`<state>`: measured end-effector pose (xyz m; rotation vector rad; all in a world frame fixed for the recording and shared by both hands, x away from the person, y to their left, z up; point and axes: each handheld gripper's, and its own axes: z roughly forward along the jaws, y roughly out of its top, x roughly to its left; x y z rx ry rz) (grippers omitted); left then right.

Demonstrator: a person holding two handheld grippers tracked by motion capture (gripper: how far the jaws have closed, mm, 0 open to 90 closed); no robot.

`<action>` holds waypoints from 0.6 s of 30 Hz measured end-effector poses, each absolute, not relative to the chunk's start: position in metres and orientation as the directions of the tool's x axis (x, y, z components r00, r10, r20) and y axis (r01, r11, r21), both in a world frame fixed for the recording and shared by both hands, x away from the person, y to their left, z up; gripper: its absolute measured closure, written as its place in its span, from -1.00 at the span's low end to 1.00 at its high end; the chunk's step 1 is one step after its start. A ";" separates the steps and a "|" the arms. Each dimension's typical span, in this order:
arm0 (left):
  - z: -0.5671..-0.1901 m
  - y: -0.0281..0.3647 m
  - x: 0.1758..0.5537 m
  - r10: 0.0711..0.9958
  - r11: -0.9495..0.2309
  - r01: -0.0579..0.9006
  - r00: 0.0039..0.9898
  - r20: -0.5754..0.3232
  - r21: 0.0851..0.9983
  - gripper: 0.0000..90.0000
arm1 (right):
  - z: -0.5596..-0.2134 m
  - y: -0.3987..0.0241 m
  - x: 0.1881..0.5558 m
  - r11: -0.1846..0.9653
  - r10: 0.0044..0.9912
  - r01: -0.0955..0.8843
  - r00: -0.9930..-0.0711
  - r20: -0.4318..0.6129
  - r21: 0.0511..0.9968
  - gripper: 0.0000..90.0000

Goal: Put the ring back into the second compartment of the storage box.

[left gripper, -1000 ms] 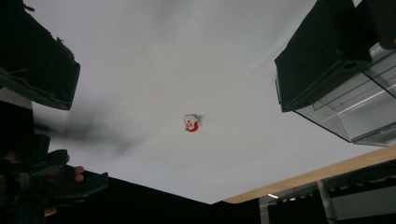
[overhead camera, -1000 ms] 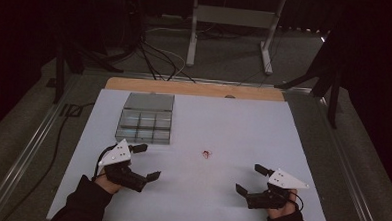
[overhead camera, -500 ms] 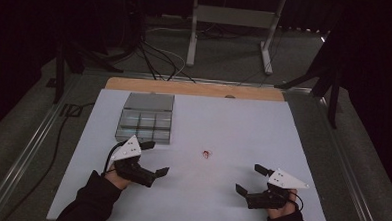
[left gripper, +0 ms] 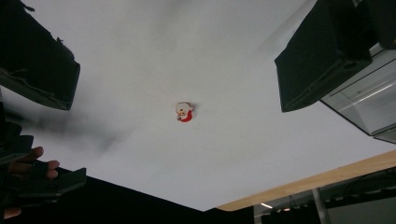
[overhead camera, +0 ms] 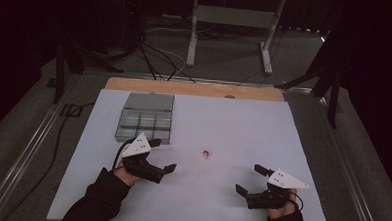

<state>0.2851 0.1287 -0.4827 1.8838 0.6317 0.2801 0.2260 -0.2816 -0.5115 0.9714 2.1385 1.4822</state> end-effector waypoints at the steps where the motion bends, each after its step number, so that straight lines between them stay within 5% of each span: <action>1: -0.483 0.129 0.285 0.547 -0.281 0.294 0.831 -0.099 0.914 -1.00 | -0.512 -0.282 0.226 0.212 0.711 0.331 -0.698 0.087 0.919 -1.00; 18: -0.488 0.103 0.299 0.552 -0.305 0.324 0.826 -0.111 0.895 -1.00 | -0.511 -0.282 0.226 0.209 0.709 0.335 -0.699 0.093 0.919 -1.00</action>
